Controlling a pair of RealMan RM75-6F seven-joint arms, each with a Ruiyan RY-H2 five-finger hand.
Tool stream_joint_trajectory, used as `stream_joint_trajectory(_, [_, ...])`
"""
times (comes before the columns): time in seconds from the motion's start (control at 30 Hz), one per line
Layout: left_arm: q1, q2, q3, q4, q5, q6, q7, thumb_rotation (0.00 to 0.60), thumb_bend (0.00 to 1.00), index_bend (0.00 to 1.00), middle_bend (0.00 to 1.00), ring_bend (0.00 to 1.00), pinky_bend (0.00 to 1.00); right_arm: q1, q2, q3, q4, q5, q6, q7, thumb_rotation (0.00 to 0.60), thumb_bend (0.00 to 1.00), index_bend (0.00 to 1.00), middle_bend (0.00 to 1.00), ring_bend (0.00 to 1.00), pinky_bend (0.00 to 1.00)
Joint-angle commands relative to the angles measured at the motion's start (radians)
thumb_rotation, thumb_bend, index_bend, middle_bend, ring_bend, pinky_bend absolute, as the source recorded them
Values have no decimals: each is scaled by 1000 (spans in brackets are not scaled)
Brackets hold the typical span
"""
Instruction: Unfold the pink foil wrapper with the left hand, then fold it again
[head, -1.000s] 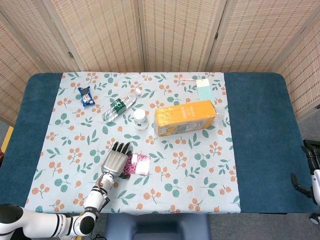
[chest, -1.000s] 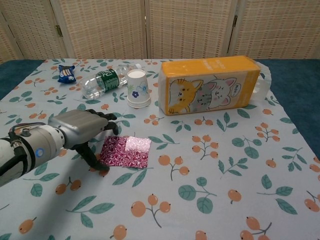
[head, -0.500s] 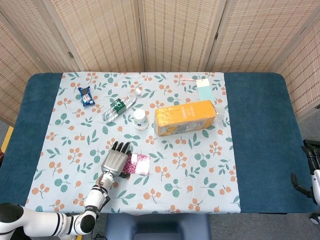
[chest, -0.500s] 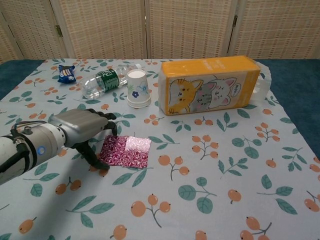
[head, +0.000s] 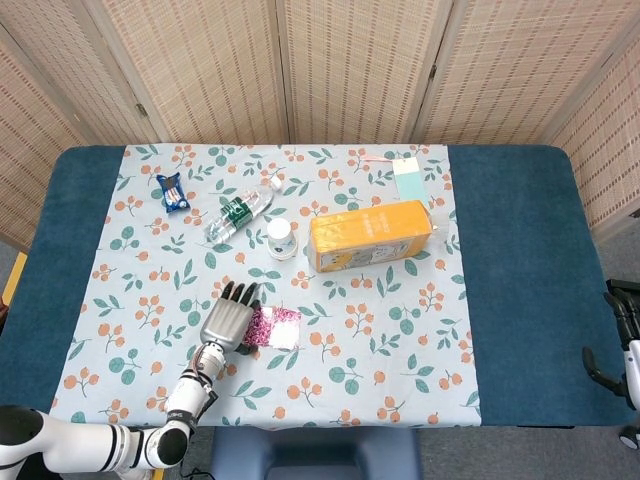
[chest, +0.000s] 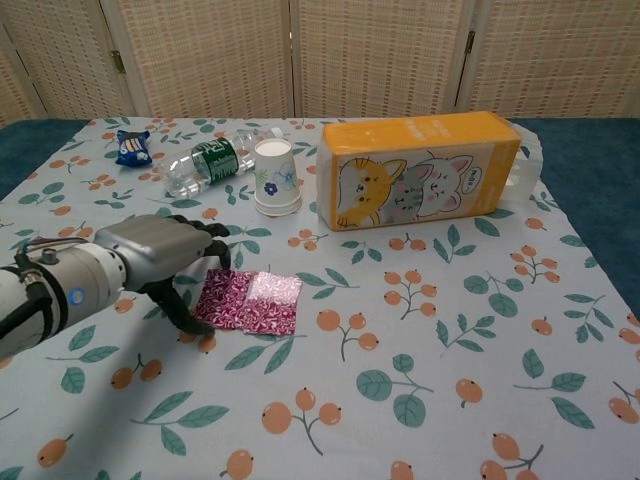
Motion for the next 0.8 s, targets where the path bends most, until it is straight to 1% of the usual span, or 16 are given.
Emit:
stream_joint_trajectory(0.03, [5,12,2,-9,9,5,-10,472,320,313,0,0,0,1,0,0,0,-1,0,0,600,447,0,65,0,0])
stream_joint_trajectory(0.23, [19,54,1,-50,42,27,-35,471,319,313,0,0,0,4,-1,1,0,-2,-3,-2,600,447,0,65,0,0])
stream_joint_trajectory(0.43, [20,85,3,-87,53,37,-29,478,320,312,0,0,0,6,-3,2,-1,-4,-4,-4,600,447,0,65,0,0])
stream_joint_trajectory(0.63, [22,85,-8,-113,95,48,-58,477,320,307,0,0,0,4,-1,2,-4,-3,-1,-6,600,447,0,65,0,0])
stream_joint_trajectory(0.8, [-1,64,-24,-127,114,37,-48,477,320,299,0,0,0,3,-1,1,-5,-1,-1,-5,600,448,0,66,0,0])
